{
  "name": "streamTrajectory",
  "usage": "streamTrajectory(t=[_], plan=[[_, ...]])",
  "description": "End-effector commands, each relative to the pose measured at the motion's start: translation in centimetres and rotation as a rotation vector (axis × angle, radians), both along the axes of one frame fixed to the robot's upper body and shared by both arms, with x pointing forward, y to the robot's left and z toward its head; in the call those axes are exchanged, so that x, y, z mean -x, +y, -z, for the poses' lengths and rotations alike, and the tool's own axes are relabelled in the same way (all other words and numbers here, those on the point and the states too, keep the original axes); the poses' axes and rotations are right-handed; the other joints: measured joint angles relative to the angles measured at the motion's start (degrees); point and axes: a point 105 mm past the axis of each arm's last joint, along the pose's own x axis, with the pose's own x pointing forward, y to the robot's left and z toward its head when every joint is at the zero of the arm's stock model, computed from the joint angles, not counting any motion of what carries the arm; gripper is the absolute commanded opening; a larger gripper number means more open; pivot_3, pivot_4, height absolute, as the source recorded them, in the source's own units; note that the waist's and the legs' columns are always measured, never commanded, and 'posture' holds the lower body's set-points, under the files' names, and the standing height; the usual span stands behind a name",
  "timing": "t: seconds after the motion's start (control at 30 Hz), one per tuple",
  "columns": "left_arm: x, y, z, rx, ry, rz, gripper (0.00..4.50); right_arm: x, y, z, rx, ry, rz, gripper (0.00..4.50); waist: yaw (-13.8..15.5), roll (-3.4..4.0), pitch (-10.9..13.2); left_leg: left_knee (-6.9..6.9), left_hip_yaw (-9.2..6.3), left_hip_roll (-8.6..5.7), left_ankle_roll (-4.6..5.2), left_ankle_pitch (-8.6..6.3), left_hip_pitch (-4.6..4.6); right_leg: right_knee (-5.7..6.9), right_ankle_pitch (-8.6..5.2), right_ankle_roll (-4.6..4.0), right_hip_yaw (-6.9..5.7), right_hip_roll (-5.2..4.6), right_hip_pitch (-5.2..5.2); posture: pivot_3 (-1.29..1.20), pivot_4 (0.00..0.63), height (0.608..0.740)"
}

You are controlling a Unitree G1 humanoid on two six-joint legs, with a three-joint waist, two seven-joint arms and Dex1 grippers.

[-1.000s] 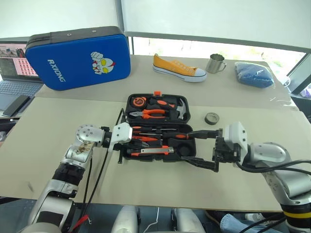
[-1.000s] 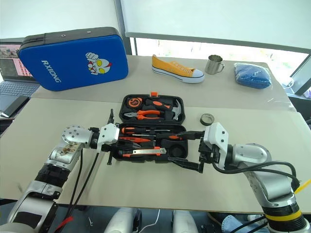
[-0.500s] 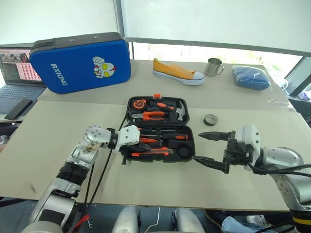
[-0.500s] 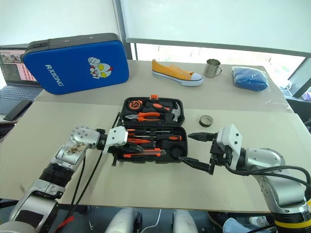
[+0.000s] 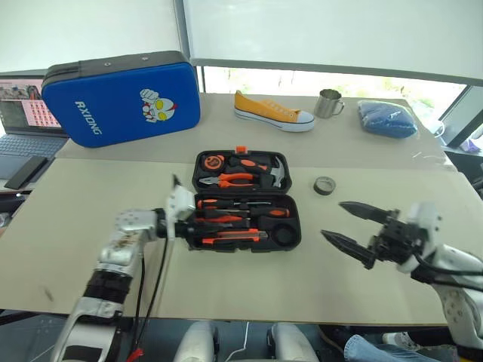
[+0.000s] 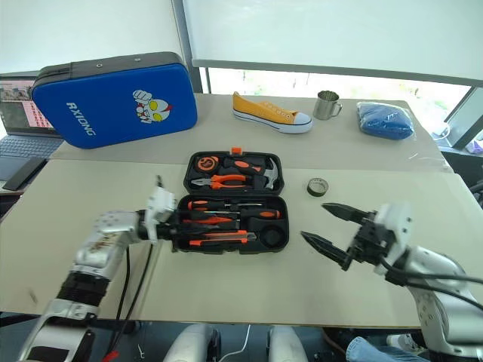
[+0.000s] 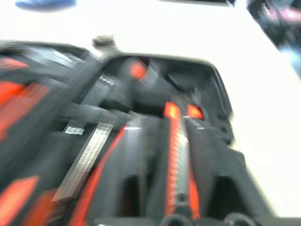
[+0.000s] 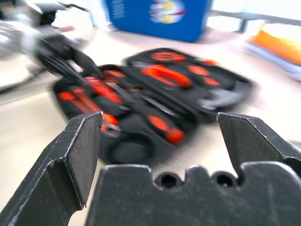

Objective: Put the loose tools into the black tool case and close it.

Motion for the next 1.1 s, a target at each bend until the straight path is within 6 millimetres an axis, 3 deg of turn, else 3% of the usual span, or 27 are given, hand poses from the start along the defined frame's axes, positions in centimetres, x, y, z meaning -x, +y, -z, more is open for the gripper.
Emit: streamTrajectory(t=[0.03,0.13,0.17,0.23,0.3,0.43,0.6,0.77,0.93,1.1], plan=[[1.6,1.9,-4.1,0.177,-0.059,-0.01,3.3,0.4,-2.6,-0.4,0.044,-0.112,0.164,4.5,-0.1,0.15,0.1,-0.06,0.02,-0.01,0.0,0.0,0.06,-0.01,0.0,0.0,0.01,-0.06,0.02,0.0,0.15,0.74],[2.9,3.4,-5.6,0.271,-0.049,-0.005,4.4,0.4,-4.0,0.6,0.065,-0.114,0.273,4.5,-0.3,0.12,0.1,-0.07,0.06,0.01,0.0,0.01,0.1,-0.01,-0.01,0.03,0.02,-0.18,0.06,0.0,0.15,0.74],[2.8,4.2,-5.6,0.278,-0.053,-0.051,4.48,0.4,-4.3,1.0,0.071,-0.106,0.299,4.5,-0.3,0.13,0.1,-0.07,0.06,0.02,0.0,0.01,0.08,-0.01,-0.01,0.02,0.02,-0.18,0.04,0.0,0.15,0.74],[2.7,5.5,-5.4,0.302,-0.048,-0.116,4.48,0.0,-4.4,1.0,0.024,-0.085,0.333,4.5,-0.4,0.14,0.1,-0.09,0.06,0.0,-0.01,0.01,0.12,-0.01,-0.01,0.02,0.01,-0.17,0.05,0.0,0.15,0.74],[3.0,5.2,-4.6,0.287,-0.013,-0.106,4.48,-1.3,-3.6,0.8,0.103,-0.039,0.301,4.5,-0.6,0.17,0.1,-0.11,0.08,-0.01,-0.01,0.01,0.12,-0.01,-0.01,0.02,0.04,-0.17,0.04,0.0,0.15,0.74],[3.2,4.1,-3.7,0.282,0.026,-0.073,4.48,-4.9,-0.6,-2.4,0.152,-0.006,0.172,4.5,-1.1,0.18,0.2,-0.11,0.27,-0.03,-0.01,0.01,0.2,-0.01,0.0,0.0,0.21,-0.15,0.03,0.0,0.15,0.74],[2.8,3.3,-2.8,0.27,0.051,-0.064,4.48,-9.0,2.7,-4.7,0.257,0.113,0.066,4.5,-1.0,0.19,0.4,-0.2,0.23,0.0,-0.01,0.02,0.15,0.02,0.02,-0.13,0.21,0.0,-0.15,0.0,0.15,0.74],[2.3,3.0,-2.3,0.241,0.037,-0.066,4.48,-13.8,2.6,-3.2,0.46,0.345,0.18,4.5,-0.5,0.04,0.5,-0.51,0.23,-0.05,-0.01,0.02,-0.28,-0.08,-0.03,-0.23,0.1,-0.05,-0.69,0.0,0.15,0.74],[1.9,2.8,-2.3,0.224,0.018,-0.066,4.48,-16.2,3.1,-1.8,0.603,0.446,0.178,4.5,-0.6,0.04,0.5,-0.4,0.25,-0.17,-0.24,0.18,-1.42,0.21,0.03,-0.14,0.09,-0.21,-1.88,0.0,0.15,0.74],[2.2,2.7,-2.4,0.205,-0.004,-0.051,4.48,-17.9,2.8,-0.8,0.642,0.521,0.189,4.5,-0.8,0.04,0.5,-0.43,0.29,-0.15,-0.24,0.18,-1.5,0.19,0.04,-0.13,0.02,-0.21,-1.88,0.0,0.15,0.74]])
